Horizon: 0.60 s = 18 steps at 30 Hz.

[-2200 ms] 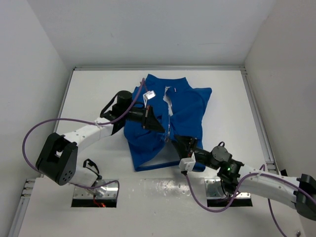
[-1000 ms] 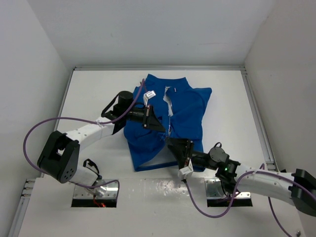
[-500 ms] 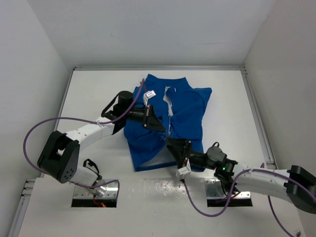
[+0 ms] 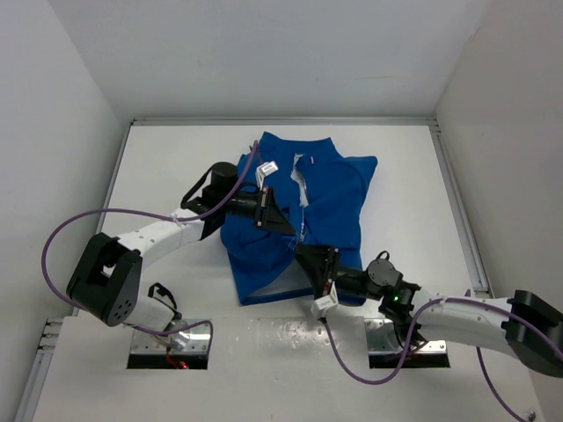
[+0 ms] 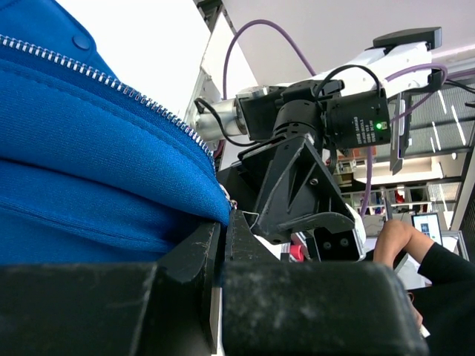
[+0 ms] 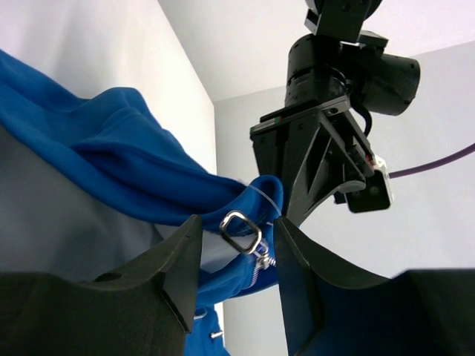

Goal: Zip up the jacket

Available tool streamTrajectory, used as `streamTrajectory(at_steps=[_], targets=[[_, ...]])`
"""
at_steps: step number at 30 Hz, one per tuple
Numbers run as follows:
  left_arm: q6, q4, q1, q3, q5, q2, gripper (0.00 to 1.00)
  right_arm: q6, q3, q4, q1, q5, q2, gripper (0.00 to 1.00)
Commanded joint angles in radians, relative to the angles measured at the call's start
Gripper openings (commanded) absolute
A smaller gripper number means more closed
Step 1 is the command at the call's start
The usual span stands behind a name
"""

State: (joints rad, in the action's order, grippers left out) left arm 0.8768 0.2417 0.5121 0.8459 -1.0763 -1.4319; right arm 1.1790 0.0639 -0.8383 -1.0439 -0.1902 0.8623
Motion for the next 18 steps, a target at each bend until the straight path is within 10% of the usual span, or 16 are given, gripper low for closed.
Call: streamTrajectory(at_steps=[1,8,18], targets=[[0.010,0.050,0.019,0.007,-0.013,0.024,0.00,0.011,0.054,-0.076,-0.002,-0.009,0.014,0.43],[0.010,0.050,0.019,0.007,-0.013,0.024,0.00,0.018,0.062,-0.077,0.008,-0.017,0.023,0.14],[-0.018,0.031,0.019,0.007,-0.013,0.024,0.00,0.013,0.021,-0.105,0.008,-0.043,-0.005,0.00]])
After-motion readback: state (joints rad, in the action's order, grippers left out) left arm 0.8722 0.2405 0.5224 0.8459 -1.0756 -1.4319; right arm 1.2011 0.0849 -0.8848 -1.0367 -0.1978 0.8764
